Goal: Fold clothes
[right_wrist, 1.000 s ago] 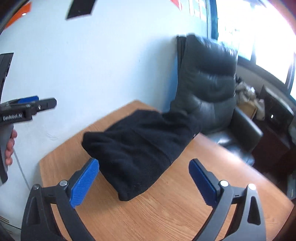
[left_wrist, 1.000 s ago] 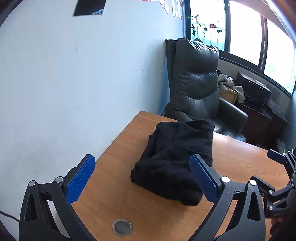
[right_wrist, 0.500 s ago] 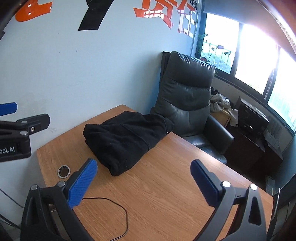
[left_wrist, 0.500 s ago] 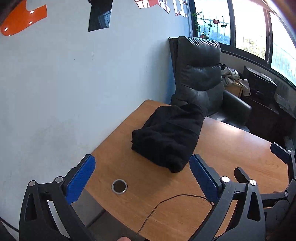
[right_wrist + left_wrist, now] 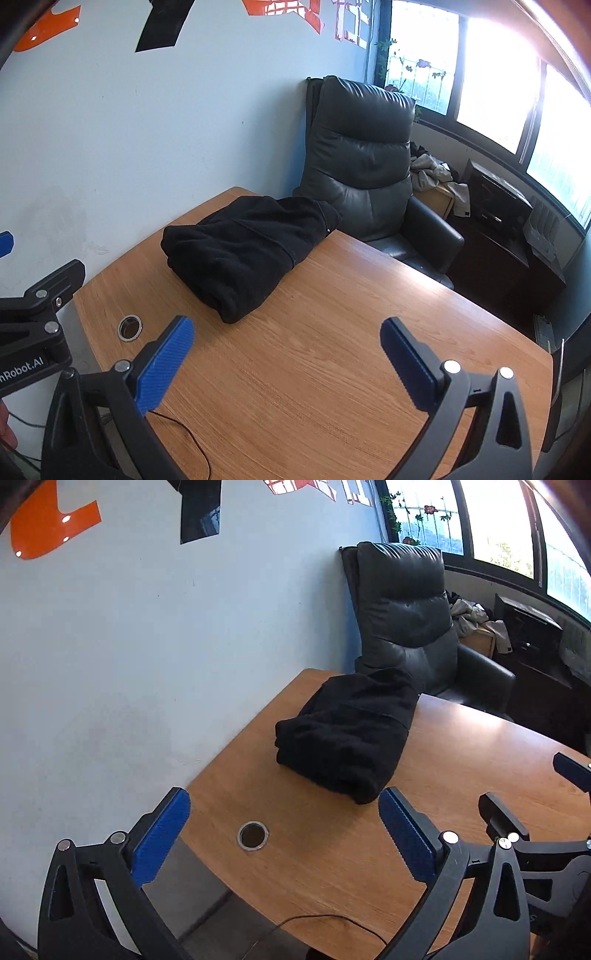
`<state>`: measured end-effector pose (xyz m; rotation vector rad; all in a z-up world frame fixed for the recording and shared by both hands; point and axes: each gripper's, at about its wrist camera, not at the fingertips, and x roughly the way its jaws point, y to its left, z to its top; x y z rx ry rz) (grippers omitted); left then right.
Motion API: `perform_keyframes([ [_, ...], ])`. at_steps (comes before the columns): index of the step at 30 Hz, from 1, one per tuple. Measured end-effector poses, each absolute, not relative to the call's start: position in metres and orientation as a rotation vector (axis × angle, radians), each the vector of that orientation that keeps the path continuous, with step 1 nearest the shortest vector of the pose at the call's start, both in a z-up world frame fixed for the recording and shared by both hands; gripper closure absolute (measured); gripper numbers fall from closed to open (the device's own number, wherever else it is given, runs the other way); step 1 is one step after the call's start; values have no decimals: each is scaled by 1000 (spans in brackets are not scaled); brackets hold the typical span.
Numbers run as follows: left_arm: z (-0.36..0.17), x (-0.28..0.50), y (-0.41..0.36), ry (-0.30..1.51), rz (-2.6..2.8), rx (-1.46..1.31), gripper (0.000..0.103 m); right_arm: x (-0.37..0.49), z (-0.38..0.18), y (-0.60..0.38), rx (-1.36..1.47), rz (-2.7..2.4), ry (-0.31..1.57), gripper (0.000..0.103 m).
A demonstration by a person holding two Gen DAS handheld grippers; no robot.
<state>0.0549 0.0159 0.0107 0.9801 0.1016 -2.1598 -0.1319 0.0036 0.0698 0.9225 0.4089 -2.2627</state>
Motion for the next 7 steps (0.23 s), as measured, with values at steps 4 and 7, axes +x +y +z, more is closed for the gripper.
perform_keyframes([
  [4, 13, 60, 17, 152, -2177, 953, 0, -129, 72, 5, 919, -2260, 405, 0],
  [7, 14, 61, 20, 157, -2194, 932, 0, -126, 73, 7, 916, -2257, 403, 0],
])
